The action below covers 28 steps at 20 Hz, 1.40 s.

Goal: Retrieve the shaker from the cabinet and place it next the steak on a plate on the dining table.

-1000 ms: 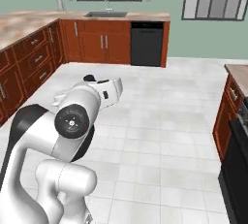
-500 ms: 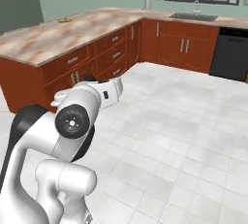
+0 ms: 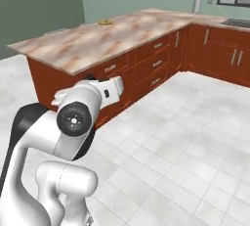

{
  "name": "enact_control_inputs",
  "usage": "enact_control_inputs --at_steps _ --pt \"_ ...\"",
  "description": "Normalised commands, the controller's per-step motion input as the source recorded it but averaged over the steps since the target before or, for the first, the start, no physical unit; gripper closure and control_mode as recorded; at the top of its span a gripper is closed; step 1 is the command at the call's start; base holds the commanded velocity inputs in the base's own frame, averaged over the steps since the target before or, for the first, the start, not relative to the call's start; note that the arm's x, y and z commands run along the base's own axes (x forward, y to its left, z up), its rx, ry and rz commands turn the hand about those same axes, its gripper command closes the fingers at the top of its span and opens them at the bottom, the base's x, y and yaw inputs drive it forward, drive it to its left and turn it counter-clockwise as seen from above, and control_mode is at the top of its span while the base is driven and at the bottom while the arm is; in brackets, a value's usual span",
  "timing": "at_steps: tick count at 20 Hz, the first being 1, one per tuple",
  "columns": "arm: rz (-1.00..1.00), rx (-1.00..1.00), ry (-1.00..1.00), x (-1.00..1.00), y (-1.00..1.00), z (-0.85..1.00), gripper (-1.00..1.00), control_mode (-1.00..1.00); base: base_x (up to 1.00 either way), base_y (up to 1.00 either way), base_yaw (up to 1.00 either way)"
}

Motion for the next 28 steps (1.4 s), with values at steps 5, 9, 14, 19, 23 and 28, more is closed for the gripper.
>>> enact_control_inputs --at_steps 5,9,14,19,23,28 --pt "0.0 0.0 0.0 0.0 0.0 0.0 1.0 1.0 1.0 0.53 0.28" --pt "0.0 0.0 0.0 0.0 0.0 0.0 1.0 1.0 1.0 0.77 0.25" --pt "0.0 0.0 0.0 0.0 0.0 0.0 1.0 1.0 0.96 1.0 0.24" --pt "0.0 0.0 0.0 0.0 0.0 0.0 1.0 1.0 0.92 1.0 0.19" --pt "0.0 0.0 0.0 0.0 0.0 0.0 1.0 1.0 0.99 1.0 0.16" --pt "0.0 0.0 0.0 0.0 0.0 0.0 1.0 1.0 1.0 1.0 0.07"
